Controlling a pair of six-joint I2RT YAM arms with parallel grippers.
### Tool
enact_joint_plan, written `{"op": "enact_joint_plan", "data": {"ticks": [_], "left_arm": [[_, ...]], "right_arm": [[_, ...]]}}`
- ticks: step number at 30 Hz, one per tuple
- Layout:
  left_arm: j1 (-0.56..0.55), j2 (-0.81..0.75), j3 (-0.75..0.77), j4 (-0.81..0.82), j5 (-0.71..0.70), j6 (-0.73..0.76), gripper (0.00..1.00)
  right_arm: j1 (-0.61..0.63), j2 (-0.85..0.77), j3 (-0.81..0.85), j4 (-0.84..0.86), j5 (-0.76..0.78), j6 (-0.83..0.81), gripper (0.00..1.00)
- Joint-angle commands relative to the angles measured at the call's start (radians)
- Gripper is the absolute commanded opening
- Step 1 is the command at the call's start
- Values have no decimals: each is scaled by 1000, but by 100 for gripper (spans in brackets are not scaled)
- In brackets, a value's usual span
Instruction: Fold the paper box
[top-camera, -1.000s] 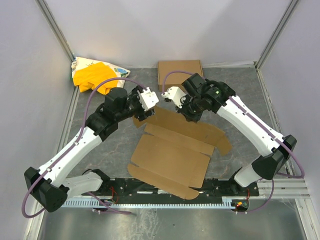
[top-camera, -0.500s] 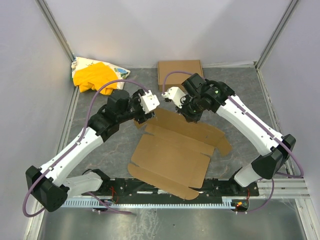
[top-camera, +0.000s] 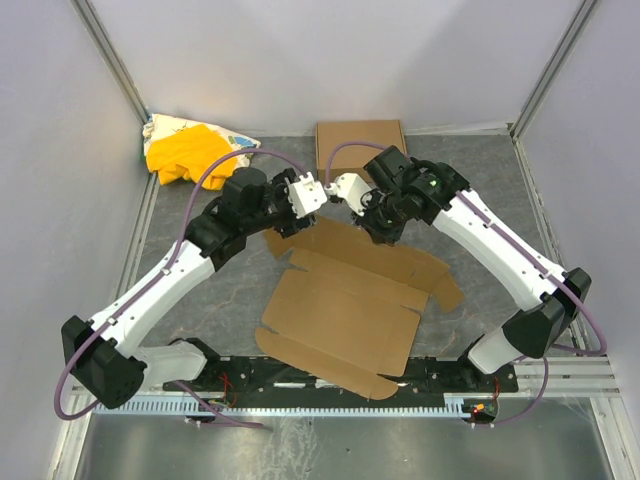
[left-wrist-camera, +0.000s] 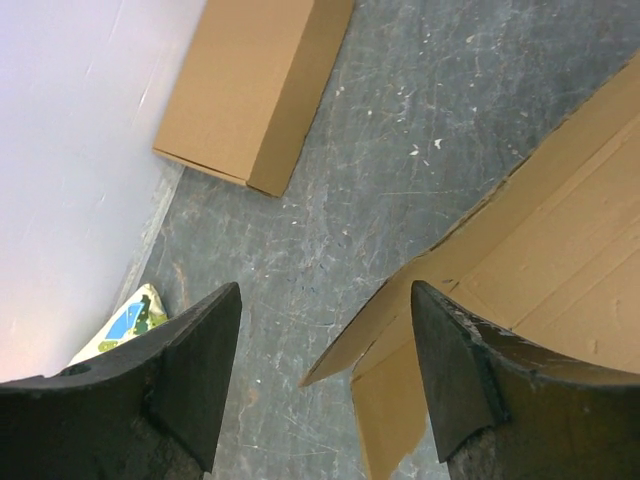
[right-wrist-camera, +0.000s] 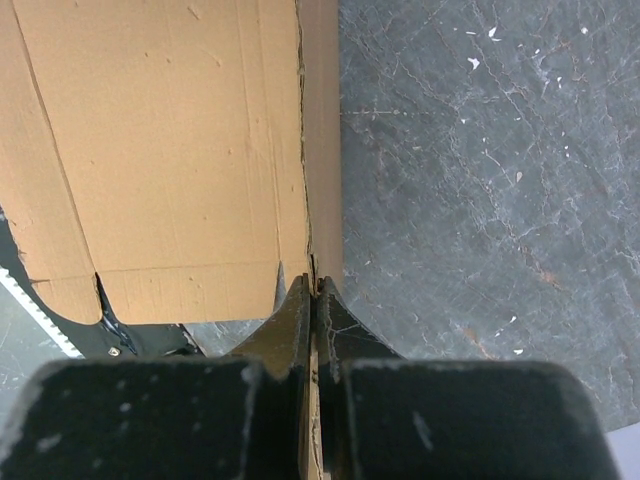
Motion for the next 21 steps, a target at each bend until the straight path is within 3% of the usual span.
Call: {"op": "enact_joint_plan", "data": {"ticks": [1,7,16,21], "left_arm": [[0,11,69,-70,84,43,74],[0,-25,22,-88,76,44,64],[-1,-15,-9,-59,72,36,60],[-1,-31,-5,-50,66,40,51]], "right_arm": [[-2,-1,33,25,-18,-7,2],[-2,20,51,18,-28,-3,3],[-2,14,49,12,-39,-2,3],[-1,-1,34,18,-36,-5,3]]}}
